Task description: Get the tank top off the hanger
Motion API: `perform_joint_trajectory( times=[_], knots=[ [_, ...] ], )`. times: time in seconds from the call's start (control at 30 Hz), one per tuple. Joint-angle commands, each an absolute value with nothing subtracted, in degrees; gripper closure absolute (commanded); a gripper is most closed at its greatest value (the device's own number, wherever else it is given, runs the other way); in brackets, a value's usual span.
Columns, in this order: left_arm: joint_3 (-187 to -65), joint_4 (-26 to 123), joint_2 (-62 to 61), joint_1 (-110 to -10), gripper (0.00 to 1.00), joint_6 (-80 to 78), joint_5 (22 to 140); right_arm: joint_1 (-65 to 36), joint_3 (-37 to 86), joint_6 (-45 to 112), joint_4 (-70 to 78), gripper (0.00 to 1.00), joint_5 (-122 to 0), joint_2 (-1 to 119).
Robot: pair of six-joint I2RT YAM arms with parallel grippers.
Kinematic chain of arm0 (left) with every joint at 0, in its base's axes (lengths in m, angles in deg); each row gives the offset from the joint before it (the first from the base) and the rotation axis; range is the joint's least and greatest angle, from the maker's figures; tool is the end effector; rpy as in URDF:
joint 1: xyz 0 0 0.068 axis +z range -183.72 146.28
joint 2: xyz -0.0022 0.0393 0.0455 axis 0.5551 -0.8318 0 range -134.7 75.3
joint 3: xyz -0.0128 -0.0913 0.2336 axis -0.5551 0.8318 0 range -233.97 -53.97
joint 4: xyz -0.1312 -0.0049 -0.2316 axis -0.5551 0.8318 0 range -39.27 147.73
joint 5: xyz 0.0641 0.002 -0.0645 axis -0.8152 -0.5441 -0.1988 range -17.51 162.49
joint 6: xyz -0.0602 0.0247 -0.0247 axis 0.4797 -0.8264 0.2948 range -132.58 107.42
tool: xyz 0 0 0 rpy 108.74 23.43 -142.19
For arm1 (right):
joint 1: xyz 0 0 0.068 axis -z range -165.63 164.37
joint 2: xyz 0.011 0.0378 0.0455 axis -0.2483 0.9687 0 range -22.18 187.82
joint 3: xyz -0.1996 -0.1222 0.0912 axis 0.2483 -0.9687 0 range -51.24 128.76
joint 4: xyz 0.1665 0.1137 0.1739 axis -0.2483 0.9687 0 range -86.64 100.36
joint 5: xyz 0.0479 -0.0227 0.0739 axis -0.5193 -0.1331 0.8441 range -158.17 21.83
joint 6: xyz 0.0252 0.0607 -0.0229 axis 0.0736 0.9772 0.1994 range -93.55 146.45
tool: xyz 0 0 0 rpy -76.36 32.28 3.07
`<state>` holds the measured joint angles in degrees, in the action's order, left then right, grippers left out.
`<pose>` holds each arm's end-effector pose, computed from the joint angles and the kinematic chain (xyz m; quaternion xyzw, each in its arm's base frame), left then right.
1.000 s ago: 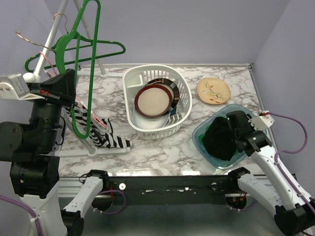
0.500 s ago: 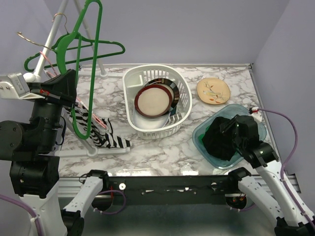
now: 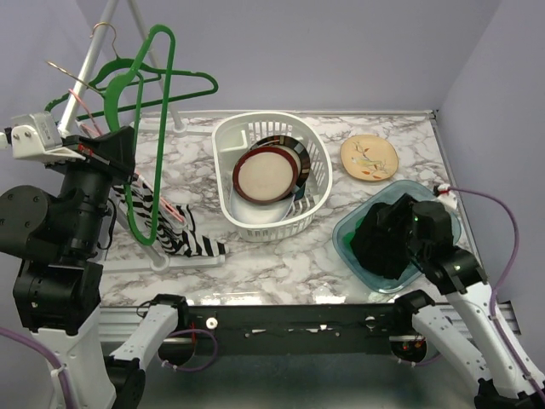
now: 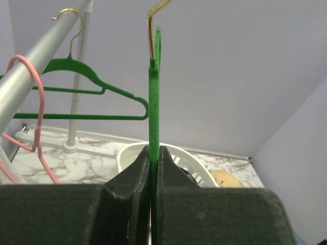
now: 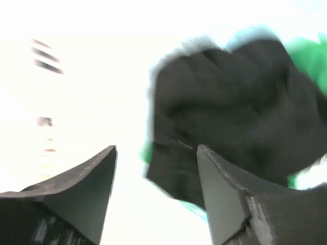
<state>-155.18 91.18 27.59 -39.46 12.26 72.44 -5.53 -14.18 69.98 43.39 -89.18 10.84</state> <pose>0.0848 -0.0085 0.5583 -0.1036 0.6134 -0.2062 0.7553 0.1625 0.0372 0.2480 0.2603 0.8406 0.0965 0.4651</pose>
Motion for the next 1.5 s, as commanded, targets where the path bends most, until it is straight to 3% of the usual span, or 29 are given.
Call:
perform_joint_trajectory(
  times=[0.0, 0.23, 0.4, 0.57, 0.67, 1.03, 1.17, 1.47],
  knots=[
    [-154.8, 95.4, 25.3, -39.3, 1.00, 9.6, 70.5, -5.3, 1.2, 54.2, 39.8, 0.19, -80.1, 13.0],
    [-156.2, 99.0, 23.5, -39.3, 1.00, 9.5, 72.4, -5.9, 16.7, 55.4, 31.4, 0.19, -48.3, 25.1],
    [-155.7, 96.3, 24.6, -39.4, 1.00, 6.4, 89.3, -9.8, 26.4, 57.0, 14.4, 0.23, -34.0, 32.6],
    [-150.8, 89.2, 27.6, -39.4, 1.00, 9.5, 108.9, -11.9, 36.3, 54.0, -7.6, 0.12, -7.0, 42.6],
    [-147.4, 85.3, 29.0, -39.4, 1.00, 10.7, 120.2, -12.3, 39.0, 60.2, -21.6, 0.01, -1.1, 47.7],
    [-134.4, 66.5, 32.9, -39.4, 1.00, 17.5, 136.2, -20.5, 66.8, 72.1, -26.7, 0.00, 6.1, 70.7],
    [-132.0, 64.2, 32.4, -39.4, 1.00, 17.8, 138.6, -23.2, 79.5, 70.1, -18.7, 0.00, 7.4, 78.3],
    [-128.8, 62.7, 31.2, -39.5, 1.00, 16.3, 141.5, -26.7, 82.8, 70.6, -19.1, 0.00, 1.9, 86.4]
  ],
)
